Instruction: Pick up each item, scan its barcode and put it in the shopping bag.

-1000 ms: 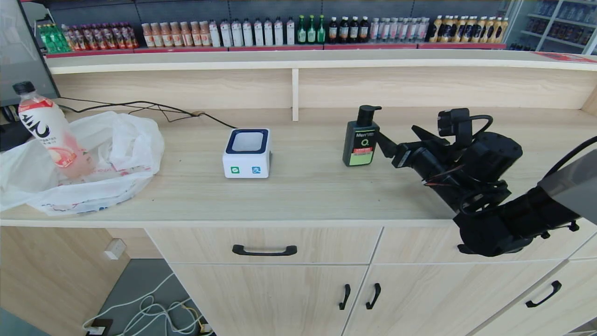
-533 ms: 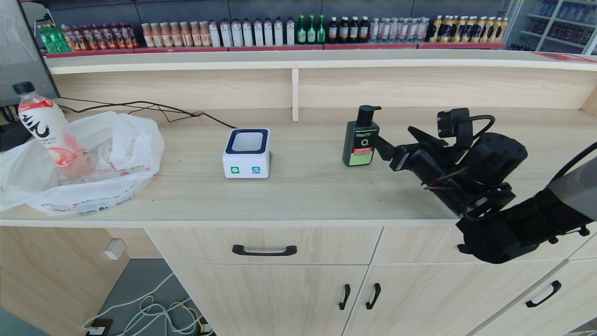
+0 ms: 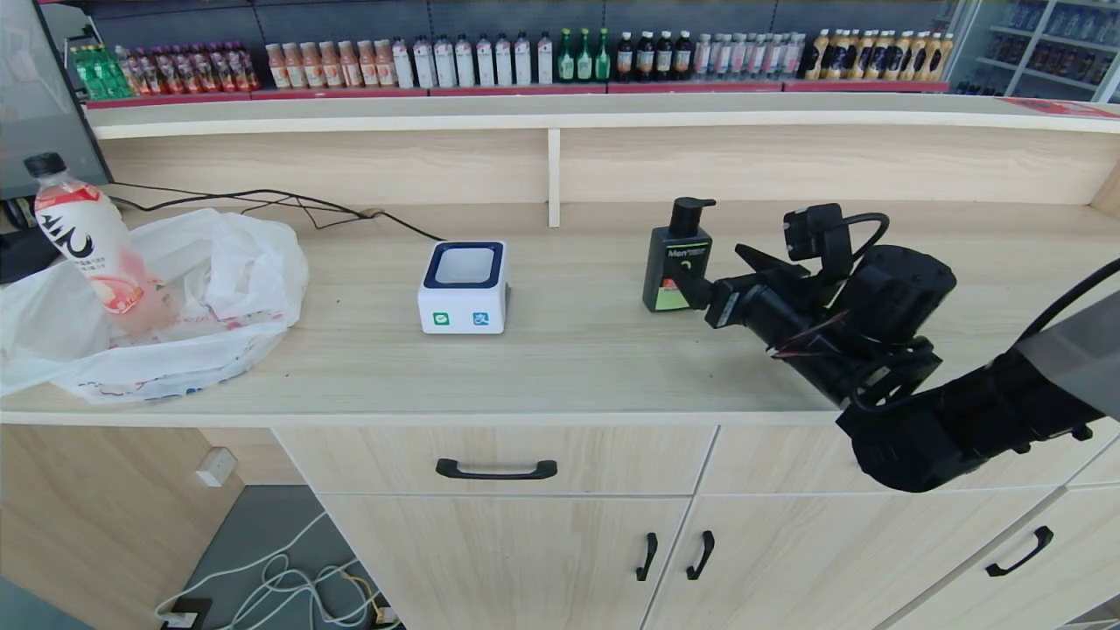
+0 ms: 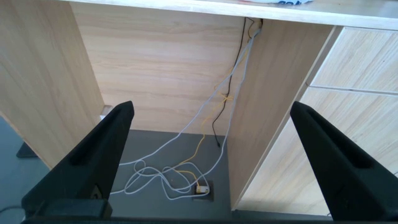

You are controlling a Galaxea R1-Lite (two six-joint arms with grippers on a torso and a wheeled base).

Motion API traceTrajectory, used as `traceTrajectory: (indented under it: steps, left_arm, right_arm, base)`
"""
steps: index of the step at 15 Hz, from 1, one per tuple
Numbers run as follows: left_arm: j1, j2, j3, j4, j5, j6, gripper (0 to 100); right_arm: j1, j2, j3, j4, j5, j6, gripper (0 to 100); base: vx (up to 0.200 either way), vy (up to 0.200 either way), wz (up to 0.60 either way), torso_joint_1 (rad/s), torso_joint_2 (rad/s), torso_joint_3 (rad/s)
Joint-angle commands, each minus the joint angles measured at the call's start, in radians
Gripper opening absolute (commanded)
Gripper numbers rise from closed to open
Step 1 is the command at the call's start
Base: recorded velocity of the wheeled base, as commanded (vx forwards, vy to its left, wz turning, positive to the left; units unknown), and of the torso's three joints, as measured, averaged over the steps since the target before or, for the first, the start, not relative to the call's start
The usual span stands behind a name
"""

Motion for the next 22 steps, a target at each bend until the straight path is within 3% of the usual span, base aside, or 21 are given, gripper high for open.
traceTrajectory:
  steps: [1, 4, 7, 10, 11, 13, 17, 22]
  left_arm:
    - [0.000, 0.000, 0.000, 0.000, 0.000, -0.001, 100]
    - [0.000, 0.000, 0.000, 0.000, 0.000, -0.001, 100]
    - [0.000, 0.000, 0.000, 0.000, 0.000, -0.001, 100]
    - [0.000, 0.000, 0.000, 0.000, 0.000, -0.001, 100]
    - [0.000, 0.000, 0.000, 0.000, 0.000, -0.001, 100]
    - [0.000, 0.000, 0.000, 0.000, 0.000, -0.001, 100]
    - [0.000, 0.000, 0.000, 0.000, 0.000, -0.002, 100]
    - [0.000, 0.000, 0.000, 0.000, 0.000, -0.004, 100]
  right_arm:
    - [0.036, -0.126, 0.044, -0.007, -0.057, 0.091, 0]
    - [0.054, -0.256, 0.129, -0.013, -0.186, 0.312, 0]
    - [0.060, -0.367, 0.308, -0.117, -0.367, 0.598, 0]
    - [0.060, -0.445, 0.472, -0.142, -0.600, 0.818, 0]
    - [0.059, -0.460, 0.537, -0.143, -0.732, 0.946, 0]
    - [0.059, -0.462, 0.597, -0.153, -0.936, 1.033, 0]
    - [0.065, -0.436, 0.687, -0.240, -0.970, 1.029, 0]
    - [0.069, -0.419, 0.687, -0.274, -0.956, 0.996, 0]
  base:
    - [0.000, 0.000, 0.00, 0.000, 0.00, 0.000]
    - [0.000, 0.000, 0.00, 0.000, 0.00, 0.000]
    - [0.000, 0.000, 0.00, 0.000, 0.00, 0.000]
    - [0.000, 0.000, 0.00, 0.000, 0.00, 0.000]
    - [0.000, 0.000, 0.00, 0.000, 0.00, 0.000]
    - [0.000, 0.000, 0.00, 0.000, 0.00, 0.000]
    - [0.000, 0.000, 0.00, 0.000, 0.00, 0.000]
    - [0.000, 0.080, 0.00, -0.012, 0.00, 0.002]
